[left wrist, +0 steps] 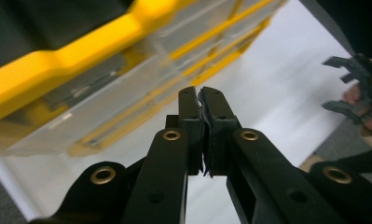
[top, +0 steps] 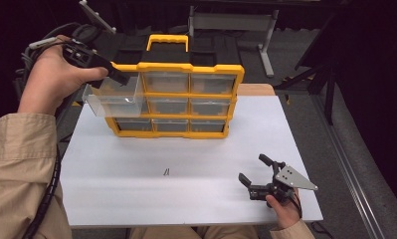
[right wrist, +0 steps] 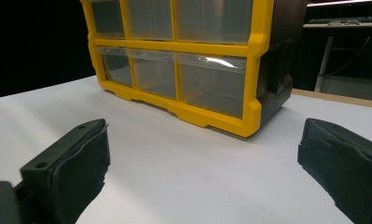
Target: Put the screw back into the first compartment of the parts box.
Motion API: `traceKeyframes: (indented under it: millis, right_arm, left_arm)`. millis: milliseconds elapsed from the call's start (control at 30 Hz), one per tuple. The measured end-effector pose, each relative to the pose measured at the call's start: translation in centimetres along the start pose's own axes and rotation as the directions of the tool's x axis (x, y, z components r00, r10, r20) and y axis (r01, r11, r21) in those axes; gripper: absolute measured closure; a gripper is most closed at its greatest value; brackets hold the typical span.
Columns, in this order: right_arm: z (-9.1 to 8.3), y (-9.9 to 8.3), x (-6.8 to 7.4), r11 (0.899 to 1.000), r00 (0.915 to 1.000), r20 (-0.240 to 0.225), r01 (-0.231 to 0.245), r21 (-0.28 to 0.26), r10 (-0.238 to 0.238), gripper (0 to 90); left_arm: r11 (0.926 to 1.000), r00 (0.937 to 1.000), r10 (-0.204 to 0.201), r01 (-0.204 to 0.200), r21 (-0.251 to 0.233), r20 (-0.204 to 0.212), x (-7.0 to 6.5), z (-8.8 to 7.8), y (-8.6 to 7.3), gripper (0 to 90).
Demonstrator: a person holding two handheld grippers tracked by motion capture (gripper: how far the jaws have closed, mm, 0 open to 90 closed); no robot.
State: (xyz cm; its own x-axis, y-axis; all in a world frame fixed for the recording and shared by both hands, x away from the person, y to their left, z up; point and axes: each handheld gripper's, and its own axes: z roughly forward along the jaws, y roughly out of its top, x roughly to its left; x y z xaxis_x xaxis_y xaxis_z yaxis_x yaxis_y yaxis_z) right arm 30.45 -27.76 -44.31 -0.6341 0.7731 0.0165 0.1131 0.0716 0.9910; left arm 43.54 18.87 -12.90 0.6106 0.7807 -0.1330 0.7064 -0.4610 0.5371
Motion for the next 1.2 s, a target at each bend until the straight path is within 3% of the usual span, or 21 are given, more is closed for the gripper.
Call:
traceKeyframes:
  millis: [200,433,533,867,967,1200]
  right_arm:
    - [0.1,0.0,0.0,1.000,1.0000,-0.003,-0.004,0.000,0.004,2.6]
    - [0.1,-0.1,0.0,1.000,1.0000,-0.004,-0.004,0.003,0.004,2.6]
    - [0.1,-0.1,0.0,1.000,1.0000,-0.005,-0.003,0.003,0.003,2.6]
    - [0.1,-0.1,0.0,1.000,1.0000,-0.007,-0.001,0.003,0.001,2.6]
    - [0.0,-0.1,0.0,1.000,1.0000,-0.005,0.003,0.005,-0.003,2.6]
    - [0.0,0.0,0.0,1.000,1.0000,-0.003,0.000,0.002,0.000,2.6]
  left_arm:
    - [0.9998,0.9993,-0.012,0.013,0.014,-0.034,1.6,1.4,-0.6,87.7]
    - [0.9999,0.9995,-0.012,0.013,0.010,-0.028,1.9,2.1,-0.7,86.7]
    - [0.9999,0.9994,-0.008,0.008,-0.009,-0.034,1.8,2.1,-0.7,80.6]
    - [0.9995,0.9992,0.006,-0.005,-0.030,0.038,0.5,1.4,-0.3,71.1]
    - [0.9991,0.9970,0.015,-0.012,-0.042,0.076,-0.2,1.3,-0.2,68.2]
    - [0.9966,0.9881,0.080,-0.076,-0.031,0.131,-2.5,1.8,0.3,61.8]
